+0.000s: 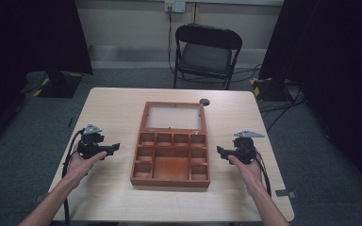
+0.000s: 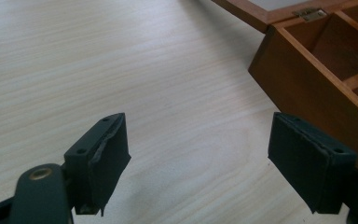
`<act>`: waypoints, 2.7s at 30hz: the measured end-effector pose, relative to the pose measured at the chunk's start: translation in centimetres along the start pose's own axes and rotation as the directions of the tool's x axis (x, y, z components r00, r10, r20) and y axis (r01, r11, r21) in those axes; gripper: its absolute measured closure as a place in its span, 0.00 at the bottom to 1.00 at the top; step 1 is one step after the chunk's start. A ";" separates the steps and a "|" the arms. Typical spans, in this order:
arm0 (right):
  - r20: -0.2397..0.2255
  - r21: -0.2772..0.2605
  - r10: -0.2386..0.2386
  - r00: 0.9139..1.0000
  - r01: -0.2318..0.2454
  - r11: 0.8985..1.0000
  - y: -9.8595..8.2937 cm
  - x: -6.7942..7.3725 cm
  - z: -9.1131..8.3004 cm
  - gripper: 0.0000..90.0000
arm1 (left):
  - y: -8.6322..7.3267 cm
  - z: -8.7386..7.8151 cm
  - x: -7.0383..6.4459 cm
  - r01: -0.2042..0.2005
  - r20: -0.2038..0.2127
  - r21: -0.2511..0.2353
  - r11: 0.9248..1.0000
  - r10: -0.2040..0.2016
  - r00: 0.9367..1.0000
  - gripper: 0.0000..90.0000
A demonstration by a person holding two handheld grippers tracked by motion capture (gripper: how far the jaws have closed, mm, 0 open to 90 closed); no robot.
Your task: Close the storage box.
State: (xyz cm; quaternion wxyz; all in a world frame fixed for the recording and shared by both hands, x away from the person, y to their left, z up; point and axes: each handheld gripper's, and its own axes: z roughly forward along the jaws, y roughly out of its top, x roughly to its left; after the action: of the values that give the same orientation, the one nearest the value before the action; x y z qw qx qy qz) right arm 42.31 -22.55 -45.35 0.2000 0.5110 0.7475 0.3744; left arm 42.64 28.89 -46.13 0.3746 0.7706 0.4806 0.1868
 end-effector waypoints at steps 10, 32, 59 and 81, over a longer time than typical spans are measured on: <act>-0.081 -0.002 -0.003 0.997 0.003 1.000 2.9 1.1 1.3 0.21 | 1.2 0.7 0.3 0.049 0.010 -0.013 0.999 -0.049 0.999 0.23; -0.142 -0.012 -0.021 0.990 0.019 1.000 7.8 2.5 6.3 0.18 | 7.4 4.5 -1.2 0.037 0.075 -0.044 0.998 -0.034 0.997 0.23; -0.148 0.069 0.066 0.987 -0.056 0.996 7.6 2.4 11.4 0.15 | 7.7 10.2 -2.9 0.119 0.136 0.019 0.993 -0.120 0.983 0.21; -0.219 0.116 0.215 0.952 -0.194 0.974 7.2 1.9 13.1 0.10 | 8.4 12.1 -3.6 0.138 0.192 0.038 0.990 -0.143 0.971 0.12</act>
State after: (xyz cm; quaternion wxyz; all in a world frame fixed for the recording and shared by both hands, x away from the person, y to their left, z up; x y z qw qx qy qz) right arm 54.94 -14.69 -48.08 0.0483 0.5476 0.7253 0.4144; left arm 53.82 18.79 -47.40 0.4226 0.7536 0.4975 0.0780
